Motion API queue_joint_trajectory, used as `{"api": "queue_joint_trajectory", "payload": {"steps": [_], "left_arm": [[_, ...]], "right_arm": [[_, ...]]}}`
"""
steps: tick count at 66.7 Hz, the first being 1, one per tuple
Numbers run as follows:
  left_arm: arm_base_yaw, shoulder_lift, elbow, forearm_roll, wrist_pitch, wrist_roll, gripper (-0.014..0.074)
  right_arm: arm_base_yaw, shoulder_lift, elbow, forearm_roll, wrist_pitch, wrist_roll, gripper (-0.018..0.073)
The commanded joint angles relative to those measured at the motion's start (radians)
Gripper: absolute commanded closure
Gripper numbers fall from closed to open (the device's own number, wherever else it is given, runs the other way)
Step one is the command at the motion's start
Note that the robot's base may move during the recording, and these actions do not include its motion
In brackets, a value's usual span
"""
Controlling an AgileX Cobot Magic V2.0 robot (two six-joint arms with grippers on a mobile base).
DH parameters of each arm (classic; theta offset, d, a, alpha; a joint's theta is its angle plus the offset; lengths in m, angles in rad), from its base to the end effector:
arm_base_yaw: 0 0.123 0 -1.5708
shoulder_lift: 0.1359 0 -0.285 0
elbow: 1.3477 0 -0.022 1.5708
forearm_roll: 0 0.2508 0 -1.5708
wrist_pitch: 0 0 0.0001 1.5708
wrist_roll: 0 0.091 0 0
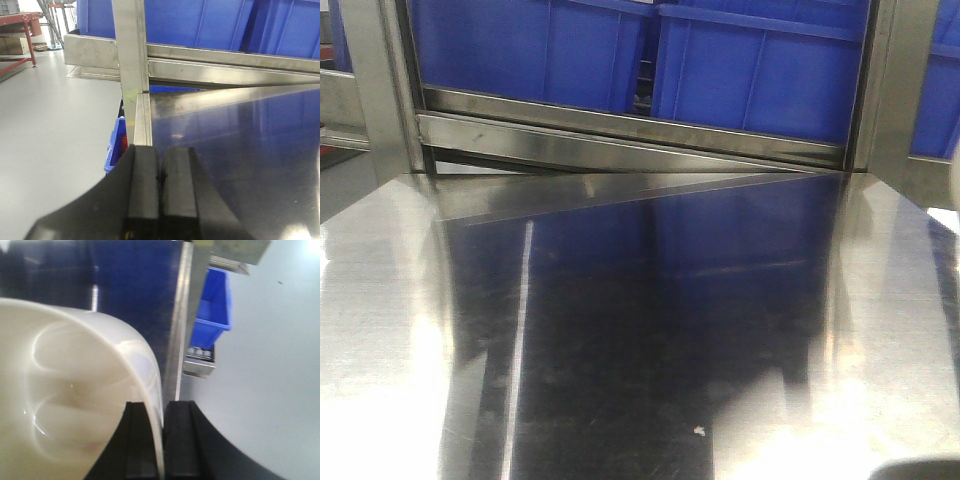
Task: Move white bin to right shelf second layer
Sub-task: 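Lift the white bin off the table with the right gripper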
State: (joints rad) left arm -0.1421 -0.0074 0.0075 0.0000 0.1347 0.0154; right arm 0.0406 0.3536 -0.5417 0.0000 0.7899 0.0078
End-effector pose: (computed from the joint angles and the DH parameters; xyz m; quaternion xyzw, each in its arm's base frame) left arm 0.0556 -0.0080 0.1988 0.0569 0.7215 -0.0437 0.6887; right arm 0.0630 0.0026 0.3015 -0.0142 0.8637 0.0122 0.5037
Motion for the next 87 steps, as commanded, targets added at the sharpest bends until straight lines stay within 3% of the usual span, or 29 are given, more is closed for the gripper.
{"api": "queue_joint_trajectory", "payload": {"steps": [1, 20, 56, 87], "left_arm": [[-0.004, -0.015, 0.037, 0.0, -0.087, -0.003, 0.0512], [-0.004, -0.015, 0.037, 0.0, -0.087, -0.003, 0.0512], [-0.004, -0.015, 0.037, 0.0, -0.087, -0.003, 0.0512], [-0.004, -0.015, 0.037, 0.0, -0.087, -0.003, 0.0512]], "right_arm": [[-0.008, 0.006, -0.031, -0.071, -0.084, 0.071, 0.0439], [-0.008, 0.006, -0.031, -0.069, -0.09, 0.069, 0.0439], [-0.008, 0.006, -0.031, -0.008, -0.104, -0.048, 0.0439], [-0.008, 0.006, -0.031, -0.008, -0.104, -0.049, 0.0439]]}}
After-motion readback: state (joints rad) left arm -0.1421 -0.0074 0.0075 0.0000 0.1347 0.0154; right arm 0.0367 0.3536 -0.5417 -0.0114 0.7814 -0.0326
